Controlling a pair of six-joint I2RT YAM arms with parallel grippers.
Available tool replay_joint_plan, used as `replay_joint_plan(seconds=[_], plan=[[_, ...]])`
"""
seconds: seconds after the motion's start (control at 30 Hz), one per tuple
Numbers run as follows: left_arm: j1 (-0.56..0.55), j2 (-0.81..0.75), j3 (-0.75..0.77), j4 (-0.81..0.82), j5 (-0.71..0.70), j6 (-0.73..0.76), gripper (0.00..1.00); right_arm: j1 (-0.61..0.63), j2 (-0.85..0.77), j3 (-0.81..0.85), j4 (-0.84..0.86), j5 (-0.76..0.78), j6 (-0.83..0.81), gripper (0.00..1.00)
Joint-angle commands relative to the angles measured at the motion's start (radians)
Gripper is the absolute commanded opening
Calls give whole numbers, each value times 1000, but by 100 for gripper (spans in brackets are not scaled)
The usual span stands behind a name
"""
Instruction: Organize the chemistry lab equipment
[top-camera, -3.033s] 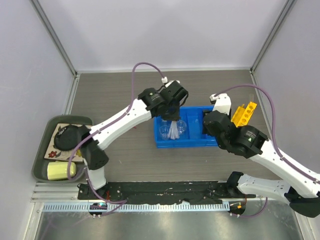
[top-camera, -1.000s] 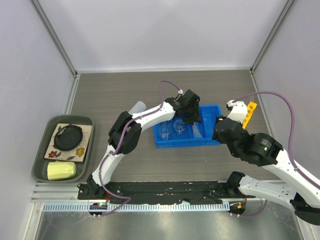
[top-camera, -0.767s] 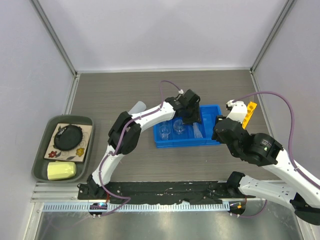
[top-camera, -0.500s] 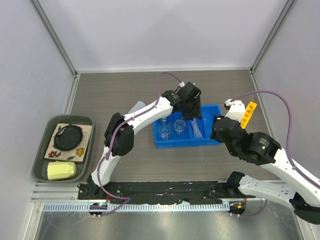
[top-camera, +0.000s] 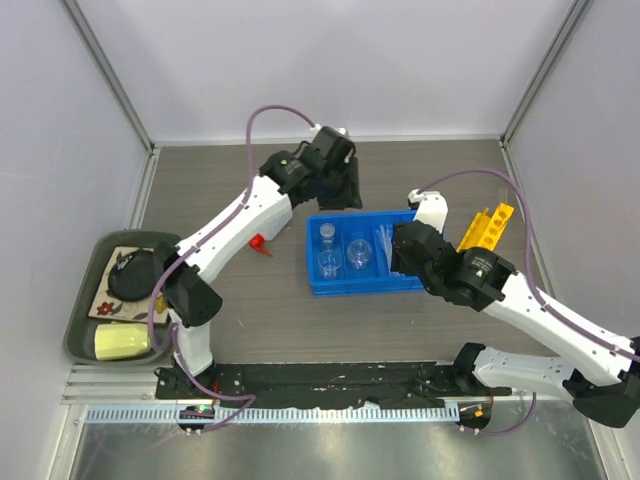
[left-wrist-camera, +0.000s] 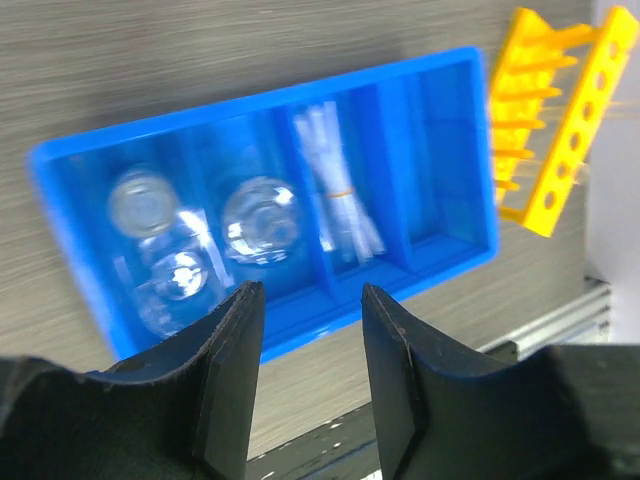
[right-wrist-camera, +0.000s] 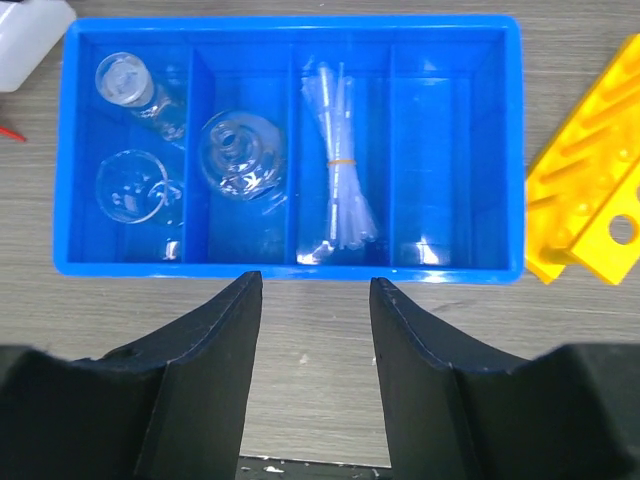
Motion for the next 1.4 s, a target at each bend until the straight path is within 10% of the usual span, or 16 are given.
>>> replay_joint_plan(seconds=[0.0, 0.7, 1.37], plan=[[92, -104, -139, -66, -62, 53, 48, 17, 22, 34, 121, -43, -15, 53], [431, -115, -412, -123, -139, 460, 73, 230, 201, 97, 176, -6, -11, 54], [437, 63, -437, -16, -117, 598, 92, 239, 143, 10, 207, -5, -22, 56]])
